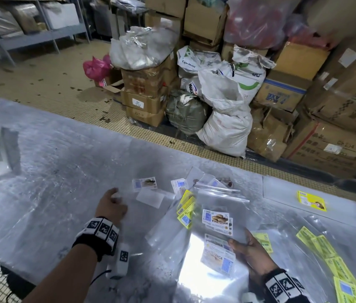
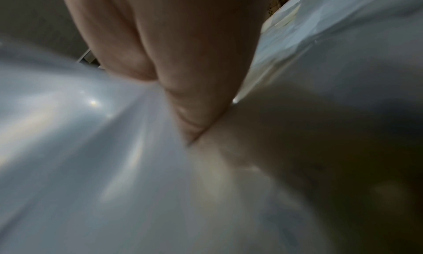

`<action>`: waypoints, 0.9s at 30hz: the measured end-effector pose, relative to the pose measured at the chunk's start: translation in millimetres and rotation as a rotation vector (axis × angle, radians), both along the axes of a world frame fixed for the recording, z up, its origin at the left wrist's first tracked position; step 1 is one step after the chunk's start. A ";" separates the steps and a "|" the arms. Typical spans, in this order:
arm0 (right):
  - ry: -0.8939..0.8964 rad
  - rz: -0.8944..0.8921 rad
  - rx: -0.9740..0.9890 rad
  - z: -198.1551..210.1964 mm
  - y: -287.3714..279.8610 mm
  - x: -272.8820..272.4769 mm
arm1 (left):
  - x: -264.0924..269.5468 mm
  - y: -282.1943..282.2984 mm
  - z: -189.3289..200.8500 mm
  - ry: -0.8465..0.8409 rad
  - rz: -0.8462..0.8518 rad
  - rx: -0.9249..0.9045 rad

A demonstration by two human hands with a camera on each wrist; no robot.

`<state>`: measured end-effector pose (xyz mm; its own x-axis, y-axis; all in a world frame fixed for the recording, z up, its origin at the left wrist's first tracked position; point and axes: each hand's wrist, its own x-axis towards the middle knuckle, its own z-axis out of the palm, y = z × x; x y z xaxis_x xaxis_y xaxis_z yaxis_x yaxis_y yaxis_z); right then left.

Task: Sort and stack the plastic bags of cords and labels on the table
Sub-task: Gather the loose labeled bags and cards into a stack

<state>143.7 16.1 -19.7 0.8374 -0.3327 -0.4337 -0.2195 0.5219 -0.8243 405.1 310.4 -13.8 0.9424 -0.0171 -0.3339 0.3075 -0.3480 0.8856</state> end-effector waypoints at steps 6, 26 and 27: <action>0.000 0.005 -0.011 -9.4 -4.6 -0.6 | -5.1 9.1 -2.3 -0.045 -0.052 0.119; -0.006 0.033 -0.058 -12.9 -5.9 1.9 | -138.2 -98.1 46.1 -0.630 -1.081 0.118; 0.002 0.041 -0.083 -10.8 -5.3 1.9 | -147.2 -100.9 41.0 -0.610 -1.149 0.172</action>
<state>145.6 10.7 -30.5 0.8503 -0.3330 -0.4074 -0.2406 0.4426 -0.8638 257.9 209.4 27.1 0.4182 -0.9063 0.0604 -0.6699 -0.2629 0.6943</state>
